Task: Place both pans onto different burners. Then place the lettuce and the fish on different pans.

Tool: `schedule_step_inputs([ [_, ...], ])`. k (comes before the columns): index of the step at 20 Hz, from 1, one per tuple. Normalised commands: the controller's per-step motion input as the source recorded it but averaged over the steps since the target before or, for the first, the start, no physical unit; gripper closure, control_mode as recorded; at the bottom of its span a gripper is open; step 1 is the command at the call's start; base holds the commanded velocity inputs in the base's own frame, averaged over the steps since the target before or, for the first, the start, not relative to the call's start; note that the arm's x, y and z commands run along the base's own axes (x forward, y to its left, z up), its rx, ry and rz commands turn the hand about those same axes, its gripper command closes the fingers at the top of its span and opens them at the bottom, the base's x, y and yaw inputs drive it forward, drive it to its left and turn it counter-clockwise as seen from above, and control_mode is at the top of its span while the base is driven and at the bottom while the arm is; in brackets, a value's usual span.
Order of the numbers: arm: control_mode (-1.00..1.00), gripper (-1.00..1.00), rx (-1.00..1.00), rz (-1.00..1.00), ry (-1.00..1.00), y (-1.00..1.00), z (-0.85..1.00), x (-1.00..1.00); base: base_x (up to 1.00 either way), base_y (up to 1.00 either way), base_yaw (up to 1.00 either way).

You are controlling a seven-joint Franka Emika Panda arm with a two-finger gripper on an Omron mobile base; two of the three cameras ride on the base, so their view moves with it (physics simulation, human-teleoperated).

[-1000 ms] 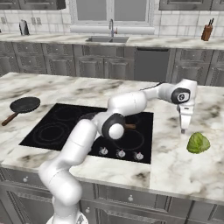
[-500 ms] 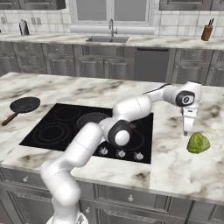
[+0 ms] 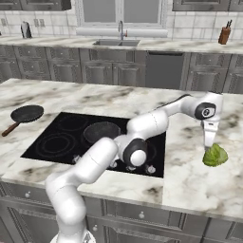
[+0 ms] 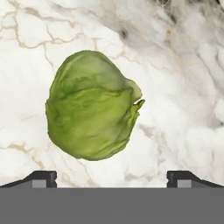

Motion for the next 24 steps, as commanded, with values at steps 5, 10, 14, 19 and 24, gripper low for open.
schedule_step_inputs([
  [5,-1.00,-1.00,0.00,0.00,0.00,-0.11,-0.06,0.11,0.00,0.00,0.00],
  [10,-1.00,-1.00,0.00,0.00,0.00,-0.10,-0.02,0.09,0.00,0.00,0.00],
  [14,-1.00,-1.00,0.00,0.00,0.00,-0.11,0.00,0.00,0.00,0.00,0.00],
  [19,-1.00,-1.00,0.00,0.00,0.00,-0.11,-0.03,0.00,0.00,0.00,0.00],
  [24,-1.00,-1.00,0.00,0.00,0.00,-0.08,-0.06,0.00,0.00,0.00,0.00],
])
